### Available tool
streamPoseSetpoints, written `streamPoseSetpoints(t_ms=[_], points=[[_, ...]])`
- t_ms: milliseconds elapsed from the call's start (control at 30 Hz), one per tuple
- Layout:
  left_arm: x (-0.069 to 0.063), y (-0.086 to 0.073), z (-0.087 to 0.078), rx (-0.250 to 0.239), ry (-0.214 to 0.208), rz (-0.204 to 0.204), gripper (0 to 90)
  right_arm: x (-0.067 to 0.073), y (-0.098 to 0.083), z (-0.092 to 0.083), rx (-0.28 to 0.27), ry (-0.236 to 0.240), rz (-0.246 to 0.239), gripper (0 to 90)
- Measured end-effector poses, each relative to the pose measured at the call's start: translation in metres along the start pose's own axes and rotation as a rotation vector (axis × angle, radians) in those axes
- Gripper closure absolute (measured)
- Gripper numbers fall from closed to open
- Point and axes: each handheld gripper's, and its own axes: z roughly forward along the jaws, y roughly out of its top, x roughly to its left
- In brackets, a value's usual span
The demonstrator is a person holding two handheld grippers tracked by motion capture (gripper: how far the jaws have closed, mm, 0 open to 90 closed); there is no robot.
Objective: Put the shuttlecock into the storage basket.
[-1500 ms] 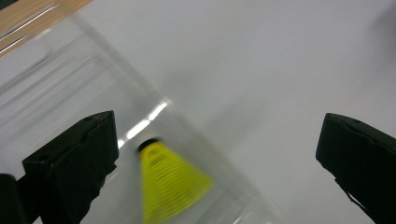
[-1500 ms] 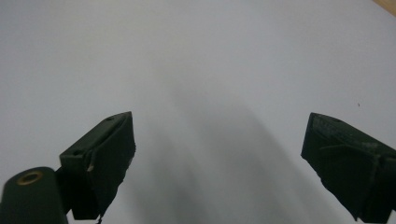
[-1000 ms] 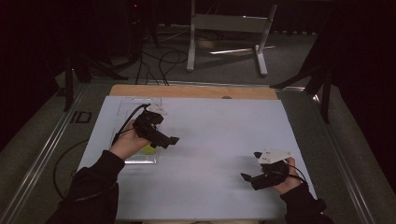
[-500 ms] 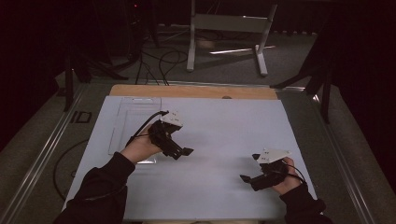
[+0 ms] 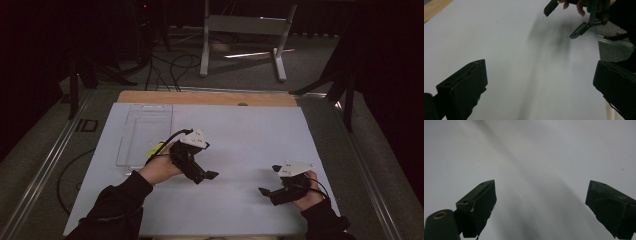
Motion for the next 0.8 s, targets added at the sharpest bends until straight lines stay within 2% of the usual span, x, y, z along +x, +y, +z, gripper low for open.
streamPoseSetpoints(t_ms=[100,333,633,800], points=[[-0.003,-0.006,0.004,-0.002,-0.012,-0.001,0.2,0.001,-0.001,0.002,0.002,0.008,-0.001,9.7],[-0.006,-0.022,0.006,-0.006,-0.002,-0.028,0.2,0.002,-0.001,0.004,-0.002,0.02,0.004,9.6],[-0.01,-0.05,0.001,0.0,0.014,-0.071,0.2,0.002,-0.004,0.006,-0.004,0.048,0.002,9.7],[-0.016,-0.066,-0.002,-0.003,0.01,-0.081,0.2,0.002,-0.004,0.006,-0.028,0.065,0.01,9.7]])
